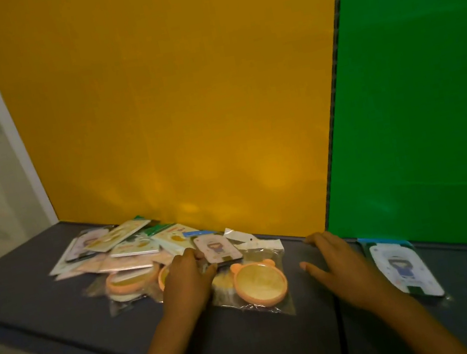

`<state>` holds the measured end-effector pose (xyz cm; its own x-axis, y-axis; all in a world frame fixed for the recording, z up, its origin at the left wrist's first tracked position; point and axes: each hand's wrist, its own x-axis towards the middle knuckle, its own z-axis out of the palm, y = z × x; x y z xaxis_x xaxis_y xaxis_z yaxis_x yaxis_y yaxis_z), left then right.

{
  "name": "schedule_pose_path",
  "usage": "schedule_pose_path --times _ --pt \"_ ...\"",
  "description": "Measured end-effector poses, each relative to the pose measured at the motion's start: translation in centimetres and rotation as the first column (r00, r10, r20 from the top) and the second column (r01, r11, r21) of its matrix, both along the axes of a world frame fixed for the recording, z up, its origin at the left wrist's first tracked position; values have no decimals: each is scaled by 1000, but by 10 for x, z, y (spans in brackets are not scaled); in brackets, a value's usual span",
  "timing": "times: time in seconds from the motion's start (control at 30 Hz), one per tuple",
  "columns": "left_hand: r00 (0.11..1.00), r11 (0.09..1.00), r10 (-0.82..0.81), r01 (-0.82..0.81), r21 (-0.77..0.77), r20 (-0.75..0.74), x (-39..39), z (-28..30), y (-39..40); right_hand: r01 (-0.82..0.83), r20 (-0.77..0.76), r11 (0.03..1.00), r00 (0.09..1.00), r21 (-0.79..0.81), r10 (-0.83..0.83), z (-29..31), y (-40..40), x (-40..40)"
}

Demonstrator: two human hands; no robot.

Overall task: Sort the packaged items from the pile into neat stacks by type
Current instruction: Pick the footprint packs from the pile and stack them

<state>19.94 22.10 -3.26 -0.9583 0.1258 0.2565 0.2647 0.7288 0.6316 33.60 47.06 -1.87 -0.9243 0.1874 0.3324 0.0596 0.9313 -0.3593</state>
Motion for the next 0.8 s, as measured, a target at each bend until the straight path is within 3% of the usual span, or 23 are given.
schedule_pose_path --times 0.17,0.53,0.63,0.8 --pt "996 998 -14 19 -54 93 -23 4 -2 41 31 999 999 16 -42 0 -22 -20" --pt "996 972 -19 38 -232 83 -51 2 13 109 40 994 993 5 -109 -1 -39 -45" --pt "992 980 -55 75 -183 114 -57 5 10 119 28 993 993 -19 -118 -4 -43 -52" --pt "959 989 -149 144 35 243 -68 11 -3 86 -5 996 996 -40 -86 -5 -50 -66"
